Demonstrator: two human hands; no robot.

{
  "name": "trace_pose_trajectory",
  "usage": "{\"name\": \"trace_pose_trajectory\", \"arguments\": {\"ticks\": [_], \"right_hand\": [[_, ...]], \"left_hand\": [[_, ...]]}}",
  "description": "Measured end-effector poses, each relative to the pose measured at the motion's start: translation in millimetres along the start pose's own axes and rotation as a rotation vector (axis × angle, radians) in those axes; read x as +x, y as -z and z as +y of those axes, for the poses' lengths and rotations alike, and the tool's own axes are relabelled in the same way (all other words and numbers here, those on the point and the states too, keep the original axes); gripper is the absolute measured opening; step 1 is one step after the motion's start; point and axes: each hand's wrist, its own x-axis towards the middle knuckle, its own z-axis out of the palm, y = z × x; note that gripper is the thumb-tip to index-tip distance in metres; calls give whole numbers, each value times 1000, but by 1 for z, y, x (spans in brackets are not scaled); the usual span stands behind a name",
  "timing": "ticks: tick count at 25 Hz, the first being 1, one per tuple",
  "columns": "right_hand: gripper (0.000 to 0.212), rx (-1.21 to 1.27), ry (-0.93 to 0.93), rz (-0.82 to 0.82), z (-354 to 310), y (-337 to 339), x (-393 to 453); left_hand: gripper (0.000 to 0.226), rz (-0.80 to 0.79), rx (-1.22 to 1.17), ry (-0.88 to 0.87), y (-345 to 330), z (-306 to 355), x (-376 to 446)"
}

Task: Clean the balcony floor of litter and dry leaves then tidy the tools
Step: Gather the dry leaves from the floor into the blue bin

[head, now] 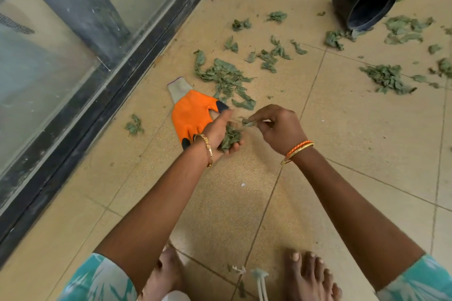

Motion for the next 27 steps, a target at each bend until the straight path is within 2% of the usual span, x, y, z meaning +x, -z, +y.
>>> {"name": "trace_pose_trajectory", "arguments": {"ticks": [3,6,8,10,12,14,15,18,20,23,25,27], "right_hand": [[31,42,1,-43,-32,-18,-5],[47,275,-115,-105,-51,-36,-9],[62,292,-139,-190,-56,-46,-10],[67,230,-154,-238,-58,-49,-6],[68,251,-166,-206,-54,-45,5],[65,228,-176,-96,-35,-37,27],[62,131,-186,-90,-19,-34,40],[52,-221,-123,-234,26,-33,61],[38,-293,-19,-198,38,-41,60],[23,-255,48,22,40,-46,47],[20,-125,-35,151,33,-41,40],[19,26,-174,165,18,-33,35]], "left_hand": [[48,44,-4,2,-8,0,10],[42,195,-13,-36,-10,2,14],[37,174,-62,-103,-3,5,16],[27,102,-84,-135,2,5,15],[23,96,-98,-99,6,6,18],[25,108,-188,-62,10,8,21],[27,126,-218,-55,13,10,22],[33,149,-171,-17,28,15,24],[35,177,-150,-2,36,18,25],[37,187,-152,-5,37,26,21],[37,189,-120,-31,34,29,19],[32,202,-60,-65,30,30,20]]}}
